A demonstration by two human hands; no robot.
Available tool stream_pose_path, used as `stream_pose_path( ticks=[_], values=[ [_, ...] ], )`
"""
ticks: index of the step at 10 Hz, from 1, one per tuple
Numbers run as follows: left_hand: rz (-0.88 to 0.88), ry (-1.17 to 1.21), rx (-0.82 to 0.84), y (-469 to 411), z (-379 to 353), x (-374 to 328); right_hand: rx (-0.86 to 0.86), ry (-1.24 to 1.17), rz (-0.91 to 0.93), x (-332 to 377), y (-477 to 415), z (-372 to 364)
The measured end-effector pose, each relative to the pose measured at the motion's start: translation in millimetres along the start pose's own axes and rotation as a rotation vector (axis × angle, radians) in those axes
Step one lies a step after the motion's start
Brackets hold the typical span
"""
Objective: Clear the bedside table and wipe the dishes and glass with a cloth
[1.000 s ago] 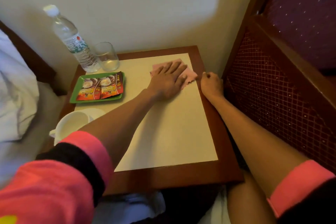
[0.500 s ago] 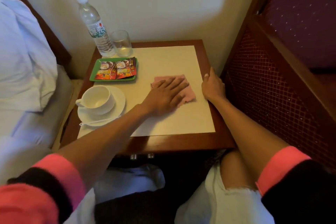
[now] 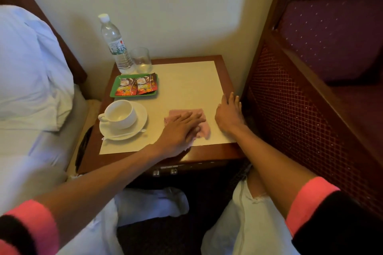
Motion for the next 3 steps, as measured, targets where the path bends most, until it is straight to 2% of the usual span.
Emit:
stream_pose_path(
  ticks=[1,2,3],
  values=[
    [-0.036,0.154,0.069,18,39,-9,0.192,0.059,-0.01,11,4,22],
    [0.131,0.203,0.085,26,72,-8,0.274,-0.071,0.063,33,7,55],
    [0.315,0.444,-0.145,41,119,-16,0.185,-0.351,0.103,47,26,90]
  ],
)
Point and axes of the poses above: each hand's wrist, its own y-axis away from the middle knuckle, its own z-axis out of the back of the hand, x = y × z, the point moved 3 cm from there along -y, towards the middle knuckle, and after that the axes turned 14 degrees about -x, right-handed, at the moved point
